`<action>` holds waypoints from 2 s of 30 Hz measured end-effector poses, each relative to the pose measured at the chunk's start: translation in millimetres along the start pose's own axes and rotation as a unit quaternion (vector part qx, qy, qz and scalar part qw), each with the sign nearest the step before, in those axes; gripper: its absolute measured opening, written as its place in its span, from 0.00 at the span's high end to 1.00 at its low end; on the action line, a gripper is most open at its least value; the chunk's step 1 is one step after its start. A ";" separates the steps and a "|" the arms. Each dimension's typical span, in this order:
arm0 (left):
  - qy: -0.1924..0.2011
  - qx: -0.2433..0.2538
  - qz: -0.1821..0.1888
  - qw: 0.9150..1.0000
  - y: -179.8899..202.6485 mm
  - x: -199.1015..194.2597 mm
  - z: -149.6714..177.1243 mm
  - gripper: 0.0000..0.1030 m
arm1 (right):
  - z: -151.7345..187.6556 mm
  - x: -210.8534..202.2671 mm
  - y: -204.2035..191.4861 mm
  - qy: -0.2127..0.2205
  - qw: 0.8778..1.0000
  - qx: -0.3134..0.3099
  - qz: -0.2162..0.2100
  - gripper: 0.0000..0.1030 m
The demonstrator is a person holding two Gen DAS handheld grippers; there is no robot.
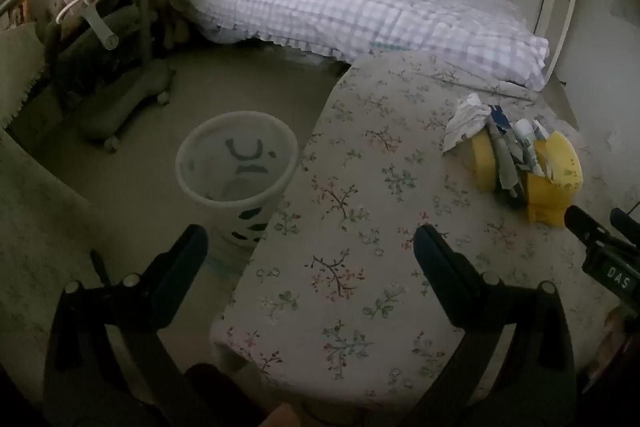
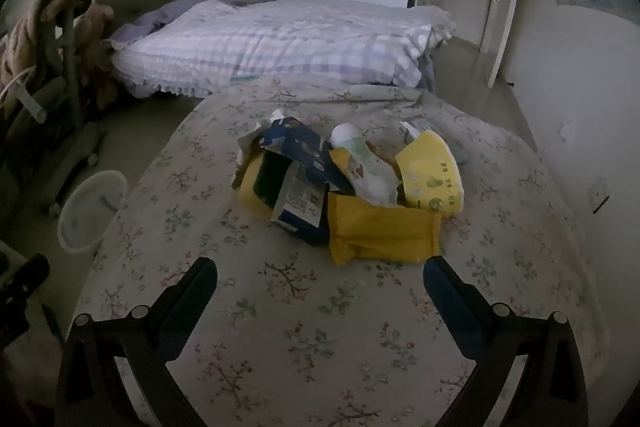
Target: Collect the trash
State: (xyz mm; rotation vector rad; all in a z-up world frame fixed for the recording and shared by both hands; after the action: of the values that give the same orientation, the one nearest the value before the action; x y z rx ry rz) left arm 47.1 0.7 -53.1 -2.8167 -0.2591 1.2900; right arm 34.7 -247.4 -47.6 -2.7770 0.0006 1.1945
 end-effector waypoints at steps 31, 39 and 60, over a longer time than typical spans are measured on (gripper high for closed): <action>0.015 0.004 -0.016 1.000 -7.0 -2.7 -2.4 0.01 | 0.1 4.8 -15.9 -0.008 1.000 -0.004 -0.018 0.00; 0.014 0.002 -0.019 1.000 -7.1 -2.8 -2.1 0.01 | 0.8 4.3 -18.9 -0.009 1.000 -0.001 -0.024 0.00; 0.016 0.000 -0.018 1.000 -8.7 -2.5 -0.8 0.01 | -0.3 4.6 -20.6 -0.010 1.000 -0.002 -0.027 0.00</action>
State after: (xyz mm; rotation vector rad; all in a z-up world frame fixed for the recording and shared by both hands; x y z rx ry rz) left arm 44.9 8.9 -49.8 -2.8151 -0.3076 1.2370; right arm 39.0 -226.8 -48.5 -2.7492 -0.0766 1.2102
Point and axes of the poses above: each gripper's, at about its wrist camera, not at the fingertips, and x roughly the way its jaws point, y to its right, z to its underside, the point moved 7 cm from there along x, roughly the way its jaws point, and after that the axes turned 10 degrees about -z, right-handed, at the moved point
